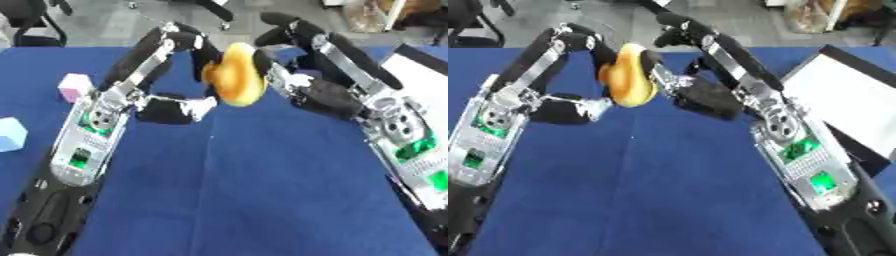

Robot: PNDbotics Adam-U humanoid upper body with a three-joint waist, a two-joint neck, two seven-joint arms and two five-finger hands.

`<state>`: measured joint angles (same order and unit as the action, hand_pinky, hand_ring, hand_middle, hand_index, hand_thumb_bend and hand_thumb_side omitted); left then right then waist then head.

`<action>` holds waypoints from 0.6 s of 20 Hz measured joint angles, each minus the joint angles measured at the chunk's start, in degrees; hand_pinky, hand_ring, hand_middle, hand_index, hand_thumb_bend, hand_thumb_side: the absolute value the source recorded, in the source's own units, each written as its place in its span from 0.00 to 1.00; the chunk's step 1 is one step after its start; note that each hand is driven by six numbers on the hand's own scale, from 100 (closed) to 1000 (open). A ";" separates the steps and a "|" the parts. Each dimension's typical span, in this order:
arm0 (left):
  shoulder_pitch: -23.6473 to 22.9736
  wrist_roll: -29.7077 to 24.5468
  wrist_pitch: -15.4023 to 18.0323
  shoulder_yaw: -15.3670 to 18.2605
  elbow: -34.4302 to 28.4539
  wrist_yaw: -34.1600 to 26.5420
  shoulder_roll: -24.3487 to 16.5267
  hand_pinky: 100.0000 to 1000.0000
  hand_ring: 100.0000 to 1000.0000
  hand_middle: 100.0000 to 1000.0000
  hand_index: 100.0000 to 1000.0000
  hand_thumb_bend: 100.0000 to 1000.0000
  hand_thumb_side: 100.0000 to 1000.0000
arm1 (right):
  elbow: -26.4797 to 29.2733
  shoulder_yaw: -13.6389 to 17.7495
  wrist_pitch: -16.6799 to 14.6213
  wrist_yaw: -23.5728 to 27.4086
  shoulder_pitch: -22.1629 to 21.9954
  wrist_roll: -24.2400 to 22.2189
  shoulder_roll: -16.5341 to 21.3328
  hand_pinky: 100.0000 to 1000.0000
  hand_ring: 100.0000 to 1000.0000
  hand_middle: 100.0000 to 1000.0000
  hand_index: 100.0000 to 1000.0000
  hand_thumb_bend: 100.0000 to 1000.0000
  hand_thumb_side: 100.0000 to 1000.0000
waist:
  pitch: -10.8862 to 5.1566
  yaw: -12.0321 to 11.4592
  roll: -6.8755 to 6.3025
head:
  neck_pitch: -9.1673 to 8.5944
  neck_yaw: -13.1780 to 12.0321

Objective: Pick up the objects with one hand, pass them to the other hand, and then place them into the box on the other side of the table.

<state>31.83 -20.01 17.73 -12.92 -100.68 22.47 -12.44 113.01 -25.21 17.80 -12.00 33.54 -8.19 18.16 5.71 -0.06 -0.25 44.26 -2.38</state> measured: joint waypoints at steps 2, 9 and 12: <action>0.11 0.17 0.15 0.00 0.48 0.57 0.09 0.52 0.28 0.28 0.23 0.00 0.00 | 0.00 -0.06 0.13 0.02 0.01 -0.94 0.00 0.46 0.89 0.74 0.97 0.08 0.70 | 0.00 0.04 0.00 | 0.00 -0.01; 0.67 0.54 0.49 -0.02 2.22 2.61 0.47 0.52 0.28 0.28 0.23 0.00 0.00 | -0.04 -0.35 0.27 -1.24 0.04 -5.36 0.00 0.46 0.88 0.75 0.97 0.06 0.75 | 0.00 0.16 0.00 | 0.00 -0.18; 0.87 0.70 0.65 -0.02 2.93 3.49 0.48 0.52 0.28 0.28 0.23 0.00 0.00 | -0.39 -0.35 0.13 -2.33 0.04 -7.96 0.00 0.46 0.88 0.75 0.98 0.06 0.77 | 0.00 0.31 0.11 | 0.00 -0.38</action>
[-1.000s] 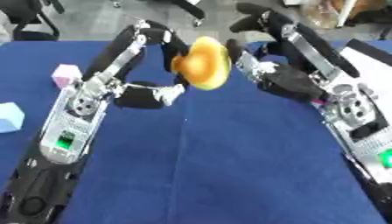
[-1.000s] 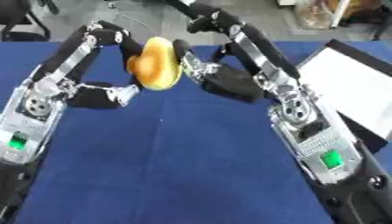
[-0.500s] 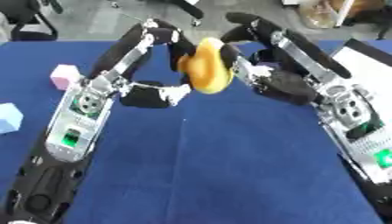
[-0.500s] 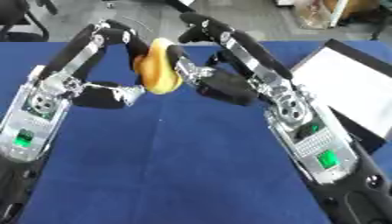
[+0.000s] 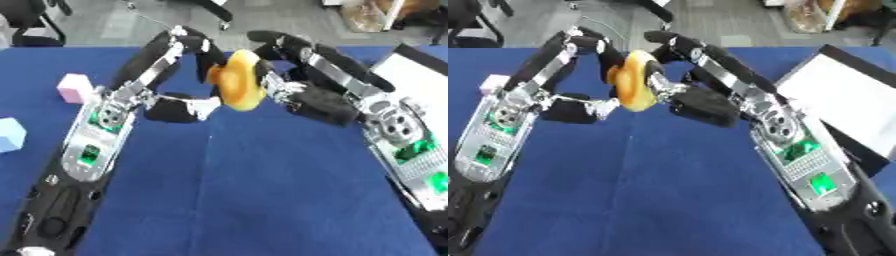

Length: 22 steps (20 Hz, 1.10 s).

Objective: Pick up the objects with one hand, pass them to the other hand, and then place them into the box on the other side of the table.

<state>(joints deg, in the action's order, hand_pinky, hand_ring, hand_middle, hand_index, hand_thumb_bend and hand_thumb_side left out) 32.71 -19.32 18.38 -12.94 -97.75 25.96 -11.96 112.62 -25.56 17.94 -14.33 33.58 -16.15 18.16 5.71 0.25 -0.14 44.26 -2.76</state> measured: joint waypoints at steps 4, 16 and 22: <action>0.00 0.19 0.14 0.01 0.94 1.26 0.00 0.52 0.28 0.28 0.23 0.00 0.00 | -0.64 0.05 -0.12 -0.77 -0.13 -2.51 -0.06 0.46 0.88 0.75 0.98 0.07 0.80 | 0.00 0.07 0.02 | 0.00 -0.13; 0.07 0.93 0.27 0.04 3.45 2.75 0.48 0.52 0.28 0.28 0.23 0.00 0.00 | -1.40 1.11 -1.21 -2.09 -0.76 -7.73 -0.63 0.45 0.87 0.75 0.98 0.07 0.79 | 0.00 0.44 0.02 | 0.00 -0.60; 0.08 1.03 0.34 0.05 3.68 2.77 0.51 0.52 0.28 0.28 0.23 0.00 0.00 | -1.67 1.61 -2.13 -3.16 -0.82 -10.79 -0.72 0.41 0.84 0.71 0.95 0.03 0.62 | 0.00 0.52 0.02 | 0.00 -0.60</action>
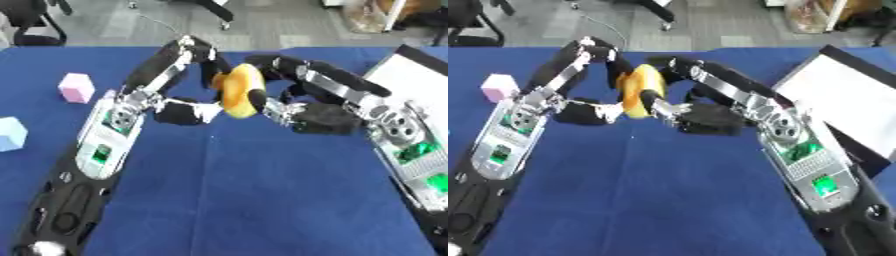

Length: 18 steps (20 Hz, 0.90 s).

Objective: Pick up the objects with one hand, pass them to the other hand, and then place them into the box on the other side of the table.

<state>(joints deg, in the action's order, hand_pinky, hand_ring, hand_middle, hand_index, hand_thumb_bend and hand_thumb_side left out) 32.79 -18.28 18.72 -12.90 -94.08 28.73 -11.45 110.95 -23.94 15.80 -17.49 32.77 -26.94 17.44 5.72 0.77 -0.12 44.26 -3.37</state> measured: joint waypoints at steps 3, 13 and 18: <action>0.00 -0.04 -0.02 0.00 -0.03 -0.02 0.09 0.52 0.28 0.28 0.23 0.00 0.00 | -0.04 0.21 -0.13 -0.75 0.00 -0.82 -0.03 0.40 0.83 0.70 0.95 0.01 0.58 | 0.01 0.02 0.00 | 0.00 0.00; 0.05 -0.94 -0.61 -0.02 -0.65 -1.49 0.78 0.52 0.28 0.28 0.23 0.00 0.00 | -0.44 0.52 -0.10 -2.08 0.03 -1.36 -0.10 0.38 0.82 0.69 0.95 0.00 0.52 | 0.01 0.01 0.24 | 0.00 0.08; 0.16 -1.30 -0.80 -0.03 -0.78 -2.37 1.03 0.52 0.28 0.28 0.23 0.00 0.00 | -0.80 0.52 -0.13 -3.39 0.23 -1.49 -0.49 0.36 0.80 0.66 0.92 0.00 0.45 | 0.05 0.00 0.25 | 0.00 0.43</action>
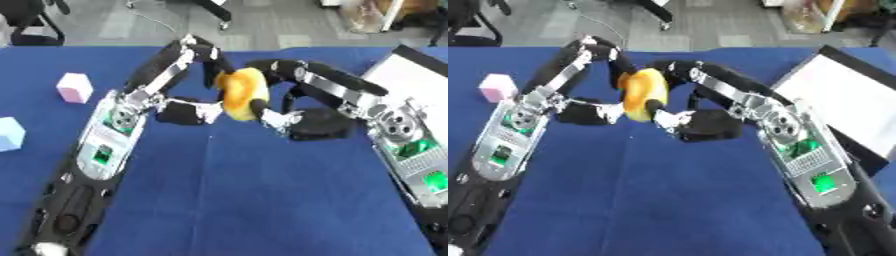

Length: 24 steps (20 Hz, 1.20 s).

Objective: Pick up the objects with one hand, pass them to the other hand, and then place them into the box on the other side of the table.

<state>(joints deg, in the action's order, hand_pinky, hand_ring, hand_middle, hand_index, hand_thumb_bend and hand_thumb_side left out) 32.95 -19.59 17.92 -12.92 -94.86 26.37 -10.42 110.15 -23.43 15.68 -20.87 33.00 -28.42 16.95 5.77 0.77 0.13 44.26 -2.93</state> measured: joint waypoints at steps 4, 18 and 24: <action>0.12 -0.31 -0.05 -0.01 -0.25 -0.27 0.50 0.52 0.28 0.28 0.24 0.00 0.00 | -0.14 0.03 0.00 -1.17 0.28 -0.03 -0.01 0.29 0.74 0.54 0.82 0.00 0.27 | 0.00 -0.02 0.00 | 0.00 0.11; 0.37 -0.92 -0.50 -0.68 -0.70 -2.57 1.39 0.56 0.36 0.37 0.44 0.17 0.02 | 0.83 0.09 0.19 -6.59 0.58 4.14 -0.08 0.10 0.57 0.21 0.26 0.00 0.00 | 0.00 -0.01 0.14 | 0.00 0.30; 0.46 -1.76 0.30 -0.67 -1.04 -3.10 1.38 0.66 0.53 0.58 0.70 0.67 0.43 | 1.31 -0.02 1.72 -6.58 0.52 9.45 -0.09 0.11 0.58 0.20 0.25 0.00 0.00 | 0.00 0.15 0.14 | 0.00 0.62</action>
<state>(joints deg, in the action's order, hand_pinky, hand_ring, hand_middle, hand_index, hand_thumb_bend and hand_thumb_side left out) 33.41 -21.34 18.22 -13.59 -95.90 23.27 -9.03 111.46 -23.44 17.40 -27.46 33.52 -18.97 16.86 5.77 0.92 0.26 44.26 -2.32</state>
